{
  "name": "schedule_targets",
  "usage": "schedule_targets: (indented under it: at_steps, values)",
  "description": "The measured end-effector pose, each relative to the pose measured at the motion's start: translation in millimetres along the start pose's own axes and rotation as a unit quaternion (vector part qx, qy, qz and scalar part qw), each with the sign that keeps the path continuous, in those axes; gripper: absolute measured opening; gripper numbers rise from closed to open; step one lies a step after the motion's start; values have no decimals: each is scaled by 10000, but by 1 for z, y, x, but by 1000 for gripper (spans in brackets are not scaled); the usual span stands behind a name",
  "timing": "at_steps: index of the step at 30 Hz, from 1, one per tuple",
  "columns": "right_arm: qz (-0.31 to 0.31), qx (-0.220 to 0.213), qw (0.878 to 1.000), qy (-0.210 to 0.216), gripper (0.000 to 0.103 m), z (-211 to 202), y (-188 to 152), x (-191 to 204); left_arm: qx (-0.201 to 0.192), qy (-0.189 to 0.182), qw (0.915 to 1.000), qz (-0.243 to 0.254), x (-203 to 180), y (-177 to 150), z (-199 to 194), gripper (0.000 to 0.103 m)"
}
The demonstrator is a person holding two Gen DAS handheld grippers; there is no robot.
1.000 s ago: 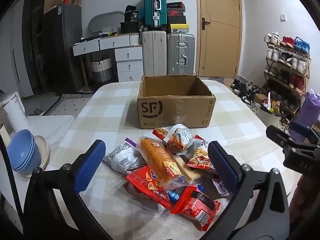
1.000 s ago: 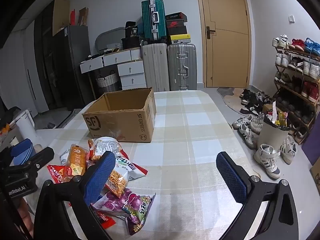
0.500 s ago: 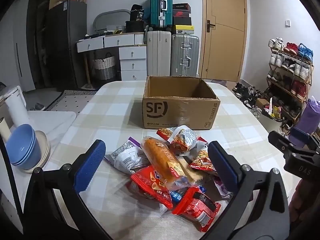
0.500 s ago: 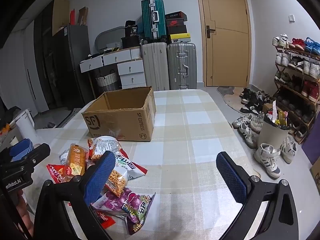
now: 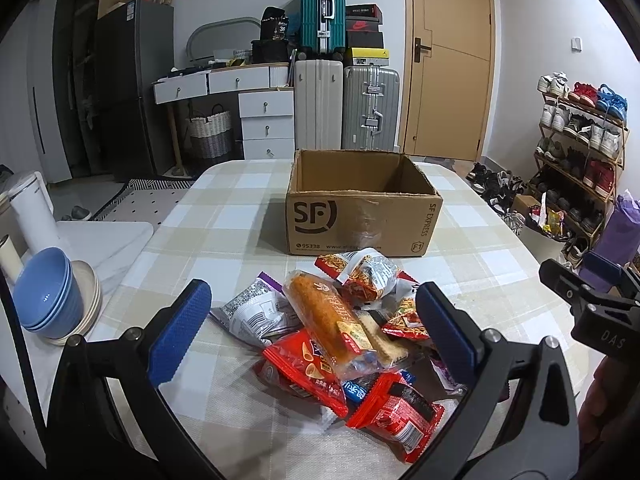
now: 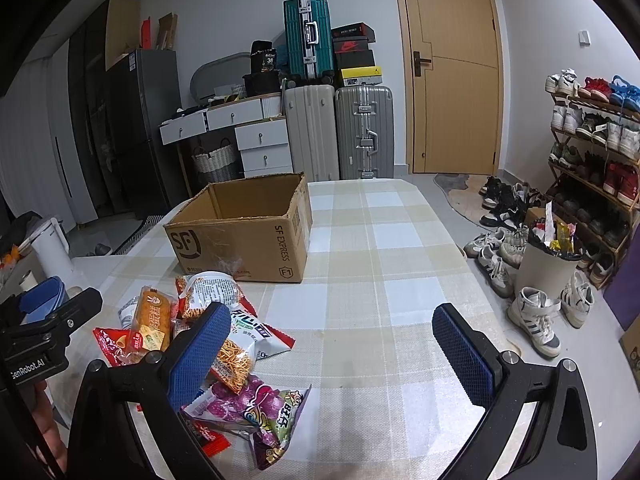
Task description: Organize snacks
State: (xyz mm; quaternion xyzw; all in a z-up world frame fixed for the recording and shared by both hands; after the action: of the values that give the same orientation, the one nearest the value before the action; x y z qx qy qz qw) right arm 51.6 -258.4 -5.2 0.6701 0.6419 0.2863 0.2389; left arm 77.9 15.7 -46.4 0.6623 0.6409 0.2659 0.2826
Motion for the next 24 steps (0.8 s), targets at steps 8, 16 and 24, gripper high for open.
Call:
schedule_targets:
  at_steps: [8, 16, 24]
  values:
    - [12, 15, 10000, -7, 103, 0, -1, -1, 39, 25, 10000, -18, 2, -1, 5, 102]
    - [36, 62, 10000, 52, 103, 2, -2, -2, 99, 68, 9999, -67, 7, -3, 11, 102]
    - [38, 93, 9999, 76, 103, 2, -3, -3, 161, 90, 9998, -84, 7, -5, 14, 102]
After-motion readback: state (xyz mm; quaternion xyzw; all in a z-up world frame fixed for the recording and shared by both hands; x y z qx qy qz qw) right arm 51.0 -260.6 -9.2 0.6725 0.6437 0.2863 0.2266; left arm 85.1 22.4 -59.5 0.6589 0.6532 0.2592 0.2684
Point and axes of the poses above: each gripper's, at about its wrist camera, not at the fingertips, and z roughly the way its jaws point, x to its left, y to its top, the point moved 9 cm from there along z, roughly the way its jaws point, and after that the axes turned 12 degrees about x, right-handed, at the moved point
